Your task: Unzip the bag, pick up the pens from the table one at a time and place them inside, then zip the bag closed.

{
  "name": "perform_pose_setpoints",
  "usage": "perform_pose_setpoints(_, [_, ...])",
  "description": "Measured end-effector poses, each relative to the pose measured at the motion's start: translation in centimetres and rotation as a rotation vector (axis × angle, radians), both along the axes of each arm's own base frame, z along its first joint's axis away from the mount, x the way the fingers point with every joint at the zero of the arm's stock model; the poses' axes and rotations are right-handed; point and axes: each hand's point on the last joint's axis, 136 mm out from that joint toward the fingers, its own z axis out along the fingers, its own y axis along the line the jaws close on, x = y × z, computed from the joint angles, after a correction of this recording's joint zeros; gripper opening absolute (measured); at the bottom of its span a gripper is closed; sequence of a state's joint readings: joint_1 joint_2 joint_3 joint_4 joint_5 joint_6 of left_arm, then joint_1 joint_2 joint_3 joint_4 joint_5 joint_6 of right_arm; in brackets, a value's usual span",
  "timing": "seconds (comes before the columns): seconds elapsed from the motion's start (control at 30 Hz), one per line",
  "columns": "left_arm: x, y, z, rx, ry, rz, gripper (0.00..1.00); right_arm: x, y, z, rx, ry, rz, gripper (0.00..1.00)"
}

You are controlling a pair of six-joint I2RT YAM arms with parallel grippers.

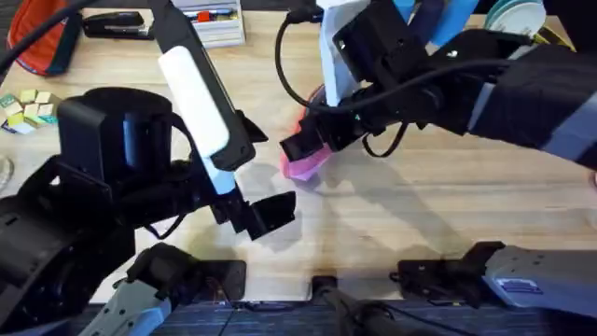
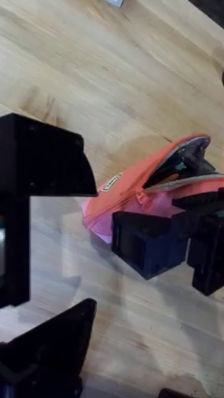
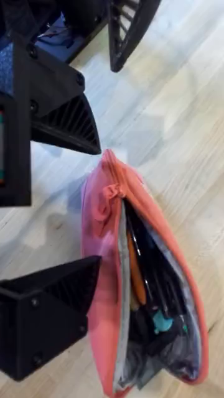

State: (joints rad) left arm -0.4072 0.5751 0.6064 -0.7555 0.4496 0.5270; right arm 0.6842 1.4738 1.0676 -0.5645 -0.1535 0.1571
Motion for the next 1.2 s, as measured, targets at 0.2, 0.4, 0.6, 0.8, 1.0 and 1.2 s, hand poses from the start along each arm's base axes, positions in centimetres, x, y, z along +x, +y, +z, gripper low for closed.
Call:
perform_pose_setpoints(0.2, [0.0, 0.0, 0.0, 0.000, 0.000, 0.000, 0.993, 0.1, 0.2, -1.1, -0.014, 0.023, -0.001, 0.840])
perform_pose_setpoints(0.4, [0.0, 0.0, 0.0, 0.000, 0.000, 0.000, 0.994, 0.0, 0.6, -1.3, -0.007, 0.030, 0.003, 0.643])
perform_pose_setpoints(0.6, [0.0, 0.0, 0.0, 0.000, 0.000, 0.000, 0.994, -0.2, 0.8, -1.3, 0.001, 0.039, 0.006, 0.482])
perform_pose_setpoints(0.8, [0.0, 0.0, 0.0, 0.000, 0.000, 0.000, 0.994, -0.1, 1.0, -1.9, -0.004, 0.052, 0.005, 0.377])
perform_pose_setpoints(1.0, [0.0, 0.0, 0.0, 0.000, 0.000, 0.000, 0.994, 0.7, 1.0, -2.2, -0.017, 0.023, -0.008, 0.351])
perform_pose_setpoints(1.2, [0.0, 0.0, 0.0, 0.000, 0.000, 0.000, 0.993, 1.8, 0.1, -2.3, -0.075, -0.034, -0.048, 0.346])
